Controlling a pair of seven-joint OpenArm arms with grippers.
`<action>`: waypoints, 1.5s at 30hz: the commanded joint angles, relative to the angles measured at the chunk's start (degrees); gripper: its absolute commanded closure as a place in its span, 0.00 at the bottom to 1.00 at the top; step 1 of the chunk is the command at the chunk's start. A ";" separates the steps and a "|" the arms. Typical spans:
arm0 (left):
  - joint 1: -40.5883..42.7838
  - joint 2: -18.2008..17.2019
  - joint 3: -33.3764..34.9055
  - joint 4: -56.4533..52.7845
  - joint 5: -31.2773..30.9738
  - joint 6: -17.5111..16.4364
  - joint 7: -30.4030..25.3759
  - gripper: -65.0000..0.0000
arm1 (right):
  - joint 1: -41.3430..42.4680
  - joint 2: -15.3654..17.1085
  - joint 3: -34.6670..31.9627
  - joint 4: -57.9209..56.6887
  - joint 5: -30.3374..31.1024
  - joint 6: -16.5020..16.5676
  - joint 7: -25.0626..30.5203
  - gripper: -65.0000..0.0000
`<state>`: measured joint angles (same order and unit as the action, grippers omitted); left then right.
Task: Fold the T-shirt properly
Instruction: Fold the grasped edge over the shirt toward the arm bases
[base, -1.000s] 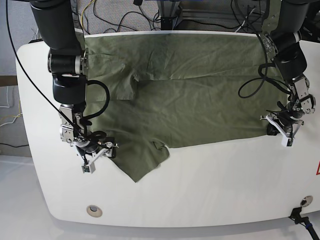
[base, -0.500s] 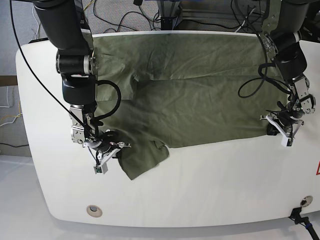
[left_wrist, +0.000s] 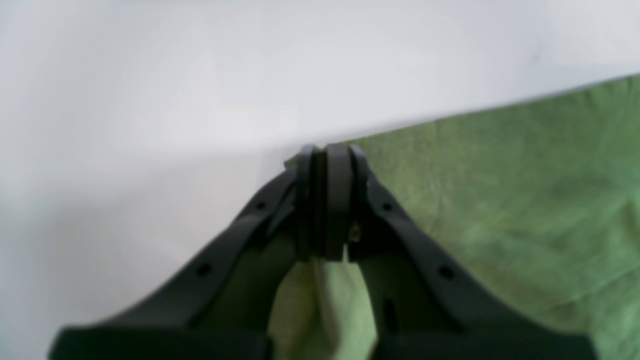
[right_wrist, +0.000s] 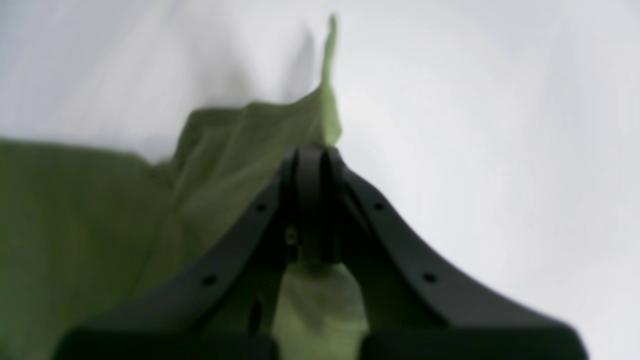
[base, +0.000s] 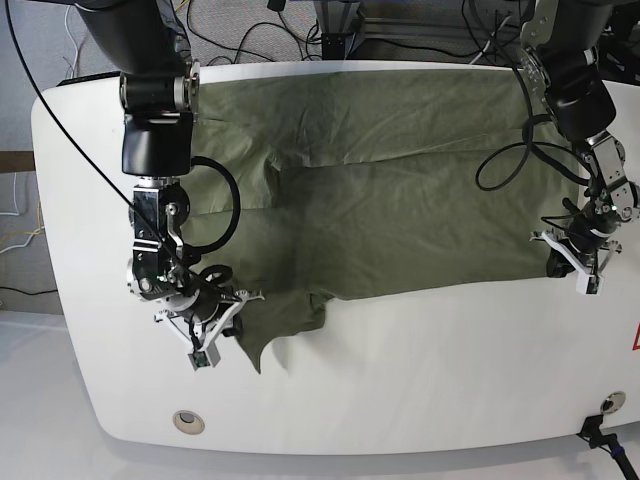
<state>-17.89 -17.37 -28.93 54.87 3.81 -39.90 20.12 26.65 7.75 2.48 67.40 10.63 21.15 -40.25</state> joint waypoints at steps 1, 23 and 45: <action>0.35 -1.05 -0.13 4.95 -2.45 -0.10 -1.70 1.00 | 0.38 0.47 0.20 7.20 0.66 0.44 -1.90 1.00; 25.49 -1.23 -3.38 34.40 -16.52 -0.10 -1.88 1.00 | -30.13 1.88 3.28 45.97 1.10 0.79 -11.14 1.00; 40.62 -3.87 -5.58 35.02 -16.08 -0.10 -1.00 1.00 | -41.82 1.88 7.41 47.81 0.75 0.44 -11.14 0.94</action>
<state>22.20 -20.08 -34.13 88.95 -11.66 -40.34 19.75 -15.59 9.21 9.69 113.99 11.57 21.89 -52.75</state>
